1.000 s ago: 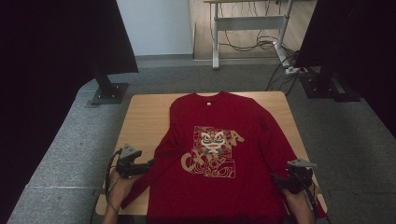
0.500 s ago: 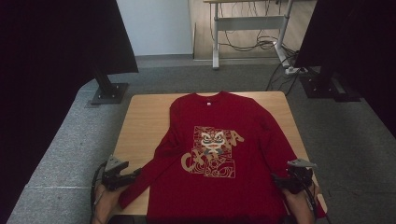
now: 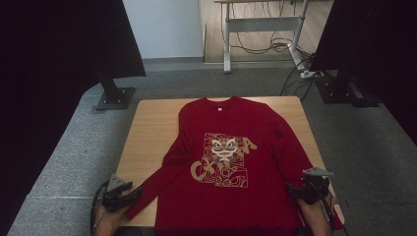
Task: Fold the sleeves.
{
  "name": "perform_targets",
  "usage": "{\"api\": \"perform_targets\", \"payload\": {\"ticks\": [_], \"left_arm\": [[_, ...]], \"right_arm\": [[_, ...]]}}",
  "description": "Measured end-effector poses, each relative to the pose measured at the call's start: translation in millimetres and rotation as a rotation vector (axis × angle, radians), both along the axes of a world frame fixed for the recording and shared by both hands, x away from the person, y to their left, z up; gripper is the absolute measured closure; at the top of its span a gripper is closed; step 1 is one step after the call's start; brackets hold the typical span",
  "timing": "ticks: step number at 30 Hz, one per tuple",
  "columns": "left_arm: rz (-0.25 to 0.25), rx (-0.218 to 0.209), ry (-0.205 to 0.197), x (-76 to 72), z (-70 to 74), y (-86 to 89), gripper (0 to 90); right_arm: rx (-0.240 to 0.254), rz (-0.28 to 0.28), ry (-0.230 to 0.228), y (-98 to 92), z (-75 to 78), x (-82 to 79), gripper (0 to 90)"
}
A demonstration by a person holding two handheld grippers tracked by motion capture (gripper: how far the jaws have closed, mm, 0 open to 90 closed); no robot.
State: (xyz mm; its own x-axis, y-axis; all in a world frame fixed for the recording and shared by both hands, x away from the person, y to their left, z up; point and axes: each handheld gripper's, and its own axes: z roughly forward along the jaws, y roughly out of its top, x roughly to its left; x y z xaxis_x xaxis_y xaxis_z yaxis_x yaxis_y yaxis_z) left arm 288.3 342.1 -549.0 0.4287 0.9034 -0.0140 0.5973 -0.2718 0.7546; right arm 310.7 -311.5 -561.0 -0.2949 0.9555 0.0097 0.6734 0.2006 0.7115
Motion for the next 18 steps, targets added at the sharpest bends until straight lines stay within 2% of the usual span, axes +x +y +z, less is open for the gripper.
{"api": "perform_targets", "payload": {"ticks": [1, 2, 5, 6, 8, 9, 11, 12, 13, 14, 17, 18], "left_arm": [[-0.012, -0.006, 0.011, -0.9, 1.3, -3.5, 59.9], [-0.012, -0.006, 0.011, -0.9, 1.3, -3.5, 76.6], [-0.019, -0.018, 0.017, -0.5, 1.7, -5.7, 76.6], [-0.019, -0.018, 0.017, -0.5, 1.7, -5.7, 87.3], [-0.019, -0.015, 0.003, -1.4, 3.1, -6.9, 87.9], [-0.030, -0.047, -0.015, -3.2, 7.4, -6.7, 87.9], [-0.030, -0.047, -0.015, -3.2, 7.4, -6.7, 87.9], [-0.050, -0.097, -0.052, -7.2, 17.8, -7.4, 87.9], [-0.050, -0.097, -0.052, -7.2, 17.8, -7.4, 88.0], [-0.073, -0.125, -0.070, -9.1, 22.6, -9.3, 87.9], [-0.082, -0.132, -0.077, -10.0, 25.0, -11.2, 87.9], [-0.110, -0.141, -0.088, -11.4, 30.0, -17.6, 87.9]], "right_arm": [[0.000, 0.000, 0.000, 0.0, 0.0, 0.0, 0.0], [0.000, 0.000, 0.000, 0.0, 0.0, 0.0, 0.0], [0.000, 0.000, 0.000, 0.0, 0.0, 0.0, 0.0], [0.000, 0.000, 0.000, 0.0, 0.0, 0.0, 0.0], [0.000, 0.001, 0.000, 0.0, 0.0, 0.0, 0.0], [0.000, 0.001, 0.000, 0.0, 0.0, 0.0, 0.0], [0.000, 0.001, 0.000, 0.0, 0.0, 0.0, 0.0], [0.000, 0.001, 0.000, 0.0, 0.0, 0.0, 0.0], [0.000, 0.001, 0.000, 0.0, 0.0, 0.0, 0.0], [0.000, 0.001, 0.000, 0.0, 0.0, 0.0, 0.0], [0.000, 0.001, 0.000, 0.0, 0.0, 0.0, 0.0], [0.000, 0.001, 0.000, 0.0, 0.0, 0.0, 0.0]]}}
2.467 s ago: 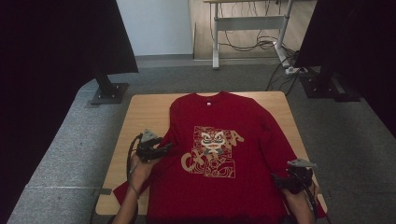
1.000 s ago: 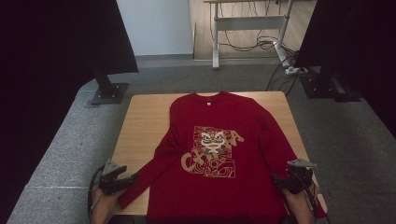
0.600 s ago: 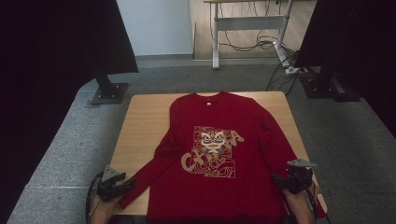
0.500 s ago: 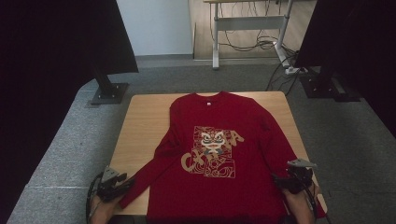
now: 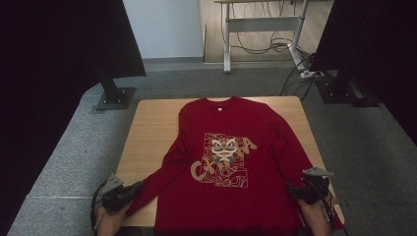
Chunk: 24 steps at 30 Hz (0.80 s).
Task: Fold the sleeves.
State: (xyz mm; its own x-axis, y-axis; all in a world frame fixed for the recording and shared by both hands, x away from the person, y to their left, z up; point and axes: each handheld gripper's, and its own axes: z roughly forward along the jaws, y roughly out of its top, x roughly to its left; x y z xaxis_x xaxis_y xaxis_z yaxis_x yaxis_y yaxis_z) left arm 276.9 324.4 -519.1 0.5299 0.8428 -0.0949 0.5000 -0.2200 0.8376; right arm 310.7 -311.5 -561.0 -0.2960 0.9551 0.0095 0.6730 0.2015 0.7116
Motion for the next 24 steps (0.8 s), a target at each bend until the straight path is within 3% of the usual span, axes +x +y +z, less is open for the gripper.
{"api": "perform_targets", "payload": {"ticks": [1, 2, 5, 7, 9, 10, 11, 13, 14, 17, 18, 19, 20, 22, 24], "left_arm": [[0.000, 0.000, 0.000, 0.0, 0.0, 0.0, 87.9], [-0.034, -0.040, -0.007, -2.1, 4.0, -6.5, 87.9], [-0.034, -0.040, -0.007, -2.1, 4.0, -6.5, 87.9], [-0.093, -0.070, -0.022, -8.6, 10.7, -17.9, 87.9], [-0.093, -0.070, -0.022, -8.6, 10.7, -17.9, 87.9], [-0.146, -0.074, -0.043, -15.0, 17.1, -29.3, 87.9], [-0.168, -0.075, -0.049, -17.1, 19.4, -33.3, 87.9], [-0.168, -0.075, -0.049, -17.1, 19.4, -33.3, 87.9], [-0.241, -0.086, -0.073, -23.8, 27.0, -48.3, 87.9], [-0.241, -0.086, -0.073, -23.8, 27.0, -48.3, 87.8], [-0.345, -0.129, -0.086, -29.4, 36.1, -69.8, 87.8], [-0.371, -0.132, -0.088, -30.4, 37.7, -75.7, 87.8], [-0.371, -0.132, -0.088, -30.4, 37.7, -75.7, 87.9], [-0.423, -0.147, -0.084, -31.8, 39.3, -88.8, 87.9], [-0.423, -0.147, -0.084, -31.8, 39.3, -88.8, 87.8]], "right_arm": [[0.000, 0.000, 0.000, 0.0, 0.0, 0.0, 0.0], [0.000, 0.000, 0.000, 0.0, 0.0, 0.0, 0.0], [0.000, 0.000, 0.000, 0.0, 0.0, 0.0, 0.0], [0.000, 0.000, 0.000, 0.0, 0.0, 0.0, 0.0], [0.000, 0.000, 0.000, 0.0, 0.0, 0.0, 0.0], [0.000, 0.000, 0.000, 0.0, 0.0, 0.0, 0.0], [0.000, 0.000, 0.000, 0.0, 0.0, 0.0, 0.0], [0.000, 0.000, 0.000, 0.0, 0.0, 0.0, 0.0], [0.000, 0.000, 0.000, 0.0, 0.0, 0.0, 0.0], [0.000, 0.000, 0.000, 0.0, 0.0, 0.0, 0.0], [0.000, 0.000, 0.000, 0.0, 0.0, 0.0, 0.0], [0.000, 0.000, 0.000, 0.0, 0.0, 0.0, 0.0], [0.000, 0.000, 0.000, 0.0, 0.0, 0.0, 0.0], [0.000, 0.000, 0.000, 0.0, 0.0, 0.0, 0.0], [0.000, 0.000, 0.000, 0.0, 0.0, 0.0, 0.0]]}}
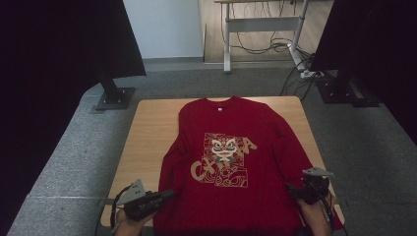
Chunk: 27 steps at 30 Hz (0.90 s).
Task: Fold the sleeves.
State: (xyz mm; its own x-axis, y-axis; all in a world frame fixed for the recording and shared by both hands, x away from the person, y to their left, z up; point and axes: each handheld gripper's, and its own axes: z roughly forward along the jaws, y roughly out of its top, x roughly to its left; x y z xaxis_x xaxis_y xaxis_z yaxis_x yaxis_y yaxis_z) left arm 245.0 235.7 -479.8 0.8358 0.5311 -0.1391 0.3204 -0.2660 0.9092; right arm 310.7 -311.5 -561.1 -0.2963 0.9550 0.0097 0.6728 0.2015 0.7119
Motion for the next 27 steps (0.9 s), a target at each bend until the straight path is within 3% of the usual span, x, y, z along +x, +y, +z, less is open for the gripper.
{"api": "perform_targets", "payload": {"ticks": [2, 3, 4, 5, 7, 8, 10, 11, 12, 14, 15, 17, 21, 25, 26, 27], "left_arm": [[0.000, 0.000, 0.000, 0.0, 0.0, 0.0, 87.8], [-0.142, 0.007, 0.010, -1.2, -4.1, -38.2, 87.8], [-0.142, 0.007, 0.010, -1.2, -4.1, -38.2, 87.8], [-0.205, 0.020, 0.025, -0.5, -9.8, -57.9, 87.9], [-0.205, 0.020, 0.025, -0.5, -9.8, -57.9, 87.9], [-0.255, 0.041, 0.042, 0.1, -16.5, -77.6, 87.9], [-0.255, 0.041, 0.042, 0.1, -16.5, -77.6, 87.9], [-0.317, 0.059, 0.058, 0.0, -24.0, -99.8, 87.9], [-0.336, 0.070, 0.058, -0.4, -26.0, -106.8, 87.9], [-0.336, 0.070, 0.058, -0.4, -26.0, -106.8, 87.9], [-0.368, 0.133, 0.050, -1.1, -34.2, -129.7, 87.8], [-0.366, 0.155, 0.057, 0.6, -39.5, -135.9, 87.6], [-0.364, 0.149, 0.070, 4.3, -46.4, -139.5, 87.0], [-0.351, 0.148, 0.063, 6.1, -48.1, -139.9, 78.8], [-0.316, 0.141, 0.047, 8.9, -45.3, -137.6, 78.8], [-0.316, 0.141, 0.047, 8.9, -45.3, -137.6, 71.3]], "right_arm": [[0.000, 0.000, 0.000, 0.0, 0.0, 0.0, 0.0], [0.000, 0.000, 0.000, 0.0, 0.0, 0.0, 0.0], [0.000, 0.000, 0.000, 0.0, 0.0, 0.0, 0.0], [0.000, 0.000, 0.000, 0.0, 0.0, 0.0, 0.0], [0.000, 0.000, 0.000, 0.0, 0.0, 0.0, 0.0], [0.000, 0.000, 0.000, 0.0, 0.0, 0.0, 0.0], [0.000, 0.000, 0.000, 0.0, 0.0, 0.0, 0.0], [0.000, 0.000, 0.000, 0.0, 0.0, 0.0, 0.0], [0.000, 0.000, 0.000, 0.0, 0.0, 0.0, 0.0], [0.000, 0.000, 0.000, 0.0, 0.0, 0.0, 0.0], [0.000, 0.001, 0.000, 0.0, 0.0, 0.0, 0.0], [0.000, 0.002, 0.000, 0.0, 0.0, 0.0, 0.0], [0.000, 0.003, 0.000, 0.0, 0.0, 0.0, 0.0], [0.000, 0.003, 0.000, 0.0, 0.0, 0.0, 0.0], [0.000, 0.003, 0.000, 0.0, 0.0, 0.0, 0.0], [0.000, 0.003, 0.000, 0.0, 0.0, 0.0, 0.0]]}}
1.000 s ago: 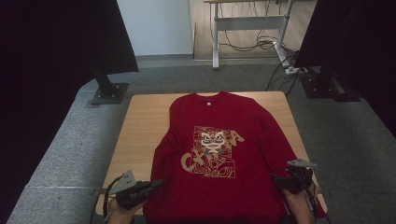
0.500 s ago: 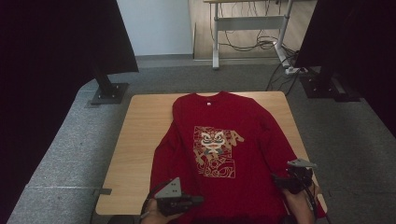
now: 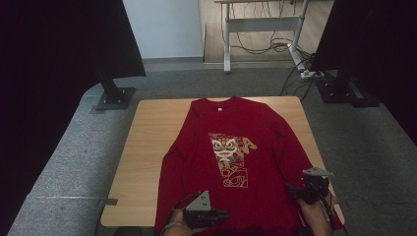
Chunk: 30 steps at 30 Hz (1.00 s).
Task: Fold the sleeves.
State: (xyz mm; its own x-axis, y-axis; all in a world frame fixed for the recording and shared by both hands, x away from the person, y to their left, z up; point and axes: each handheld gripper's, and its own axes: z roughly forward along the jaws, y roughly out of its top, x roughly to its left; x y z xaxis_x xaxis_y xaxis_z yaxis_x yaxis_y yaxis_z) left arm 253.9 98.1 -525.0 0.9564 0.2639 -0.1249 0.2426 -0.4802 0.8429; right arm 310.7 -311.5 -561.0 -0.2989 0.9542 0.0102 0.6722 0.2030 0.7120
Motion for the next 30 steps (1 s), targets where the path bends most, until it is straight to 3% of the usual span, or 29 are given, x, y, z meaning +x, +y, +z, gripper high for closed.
{"api": "perform_targets", "payload": {"ticks": [1, 2, 3, 4, 5, 6, 7, 12, 15, 16, 22, 24, 25, 28, 29, 30], "left_arm": [[0.000, 0.000, 0.000, 0.0, 0.0, 0.0, 71.3], [0.038, -0.015, -0.010, 3.2, 6.0, 4.8, 71.3], [0.038, -0.015, -0.010, 3.2, 6.0, 4.8, 62.9], [0.038, -0.015, -0.010, 3.2, 6.0, 4.8, 62.9], [0.069, -0.018, -0.029, 6.1, 10.9, 9.6, 62.9], [0.079, -0.021, -0.035, 6.9, 12.1, 10.9, 54.4], [0.088, -0.024, -0.038, 7.9, 13.1, 12.2, 52.7], [0.108, -0.039, -0.036, 11.6, 15.7, 15.2, 45.4], [0.108, -0.039, -0.036, 11.6, 15.7, 15.2, 45.4], [0.139, -0.056, -0.050, 17.7, 22.8, 18.0, 40.4], [0.159, -0.081, -0.060, 22.9, 31.6, 21.8, 38.1], [0.159, -0.081, -0.060, 22.9, 31.6, 21.8, 37.0], [0.185, -0.083, -0.086, 27.2, 39.3, 26.2, 35.0], [0.185, -0.083, -0.086, 27.2, 39.3, 26.2, 34.5], [0.216, -0.082, -0.094, 31.5, 41.8, 31.9, 34.5], [0.216, -0.082, -0.094, 31.5, 41.8, 31.9, 32.7]], "right_arm": [[0.000, 0.001, 0.000, 0.0, 0.0, 0.0, 0.0], [0.000, 0.001, 0.000, 0.0, 0.0, 0.0, 0.0], [0.000, 0.001, 0.000, 0.0, 0.0, 0.0, 0.0], [0.000, 0.001, 0.000, 0.0, 0.0, 0.0, 0.0], [0.000, 0.001, 0.000, 0.0, 0.0, 0.0, 0.0], [0.000, 0.001, 0.000, 0.0, 0.0, 0.0, 0.0], [0.000, 0.001, 0.000, 0.0, 0.0, 0.0, 0.0], [0.000, 0.001, 0.000, 0.0, 0.0, 0.0, 0.0], [0.000, 0.001, 0.000, 0.0, 0.0, 0.0, 0.0], [0.000, 0.001, 0.000, 0.0, 0.0, 0.0, 0.0], [0.000, 0.001, 0.000, 0.0, 0.0, 0.0, 0.0], [0.000, 0.001, 0.000, 0.0, 0.0, 0.0, 0.0], [0.000, 0.001, 0.000, 0.0, 0.0, 0.0, 0.0], [0.000, 0.001, 0.000, 0.0, 0.0, 0.0, 0.0], [0.000, 0.001, 0.000, 0.0, 0.0, 0.0, 0.0], [0.000, 0.001, 0.000, 0.0, 0.0, 0.0, 0.0]]}}
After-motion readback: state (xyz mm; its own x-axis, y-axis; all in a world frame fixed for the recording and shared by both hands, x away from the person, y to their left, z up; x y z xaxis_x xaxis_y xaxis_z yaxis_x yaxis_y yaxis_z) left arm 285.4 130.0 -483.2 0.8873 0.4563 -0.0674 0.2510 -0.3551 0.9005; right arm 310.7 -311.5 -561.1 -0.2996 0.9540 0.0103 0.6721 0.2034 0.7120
